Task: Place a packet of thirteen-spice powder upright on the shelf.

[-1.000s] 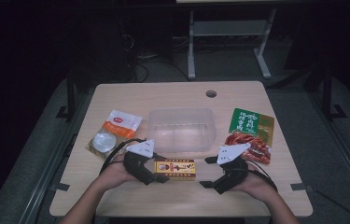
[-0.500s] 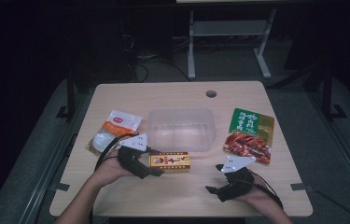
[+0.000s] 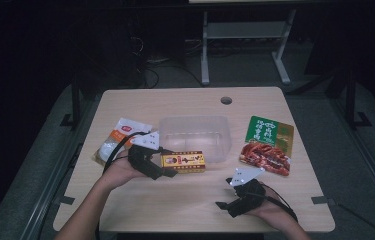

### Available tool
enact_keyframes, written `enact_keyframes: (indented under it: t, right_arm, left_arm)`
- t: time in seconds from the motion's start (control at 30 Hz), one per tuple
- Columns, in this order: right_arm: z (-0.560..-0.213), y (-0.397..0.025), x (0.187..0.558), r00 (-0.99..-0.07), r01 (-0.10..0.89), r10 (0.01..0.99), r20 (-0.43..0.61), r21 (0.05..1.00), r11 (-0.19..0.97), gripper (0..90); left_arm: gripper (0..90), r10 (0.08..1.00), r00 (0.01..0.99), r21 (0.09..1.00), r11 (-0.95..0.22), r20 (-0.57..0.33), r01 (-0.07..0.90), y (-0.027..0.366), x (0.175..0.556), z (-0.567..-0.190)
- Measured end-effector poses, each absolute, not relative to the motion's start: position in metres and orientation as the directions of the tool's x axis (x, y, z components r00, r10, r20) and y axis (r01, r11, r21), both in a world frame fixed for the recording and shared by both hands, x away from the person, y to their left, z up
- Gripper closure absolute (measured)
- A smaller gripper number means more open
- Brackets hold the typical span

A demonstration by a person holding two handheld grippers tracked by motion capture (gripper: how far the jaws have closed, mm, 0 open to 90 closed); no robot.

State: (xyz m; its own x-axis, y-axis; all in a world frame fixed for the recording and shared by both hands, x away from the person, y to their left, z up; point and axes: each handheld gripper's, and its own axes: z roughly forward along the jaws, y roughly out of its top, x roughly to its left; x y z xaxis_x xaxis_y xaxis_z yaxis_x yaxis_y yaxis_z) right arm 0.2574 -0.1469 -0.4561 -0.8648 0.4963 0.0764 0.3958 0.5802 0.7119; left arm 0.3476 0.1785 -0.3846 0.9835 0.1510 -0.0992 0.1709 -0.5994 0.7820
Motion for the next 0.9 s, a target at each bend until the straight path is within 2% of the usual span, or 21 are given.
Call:
enact_keyframes:
  t: [0.9]
  right_arm:
    - [-0.454,-0.148,0.257,-0.876,0.371,0.478,0.069,0.729,0.575,14.6]
  left_arm:
    - [31.3,0.169,0.984,0.758,-0.636,-0.048,0.146,0.152,0.397,-0.345]
